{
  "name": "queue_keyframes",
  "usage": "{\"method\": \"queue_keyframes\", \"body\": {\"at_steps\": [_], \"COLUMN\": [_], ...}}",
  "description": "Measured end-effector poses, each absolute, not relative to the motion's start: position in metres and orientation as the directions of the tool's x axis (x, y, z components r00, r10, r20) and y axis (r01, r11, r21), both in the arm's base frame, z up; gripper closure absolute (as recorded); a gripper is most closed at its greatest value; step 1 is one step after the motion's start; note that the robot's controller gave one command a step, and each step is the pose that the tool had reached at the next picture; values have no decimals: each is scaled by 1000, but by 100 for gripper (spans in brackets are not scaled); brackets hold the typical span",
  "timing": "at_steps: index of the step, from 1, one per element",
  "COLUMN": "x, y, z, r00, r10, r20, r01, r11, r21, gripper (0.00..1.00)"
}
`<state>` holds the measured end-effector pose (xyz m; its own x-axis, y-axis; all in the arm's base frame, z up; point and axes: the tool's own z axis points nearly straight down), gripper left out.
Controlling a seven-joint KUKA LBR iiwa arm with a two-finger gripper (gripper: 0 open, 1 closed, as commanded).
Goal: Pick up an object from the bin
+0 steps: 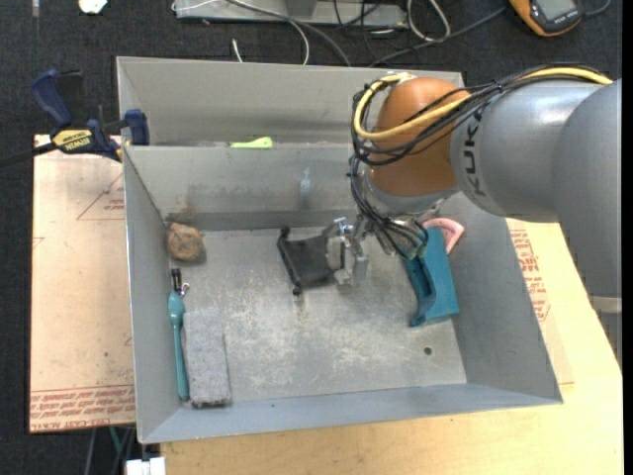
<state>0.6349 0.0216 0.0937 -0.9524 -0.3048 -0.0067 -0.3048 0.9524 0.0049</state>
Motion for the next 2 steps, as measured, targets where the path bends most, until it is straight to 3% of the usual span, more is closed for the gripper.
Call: {"method": "queue_keyframes", "body": {"at_steps": [2], "x": [636], "y": [22], "z": [112], "r00": [-952], "r10": [-305], "r20": [-11], "r01": [-305], "r11": [952], "r21": [4], "gripper": [100]}}
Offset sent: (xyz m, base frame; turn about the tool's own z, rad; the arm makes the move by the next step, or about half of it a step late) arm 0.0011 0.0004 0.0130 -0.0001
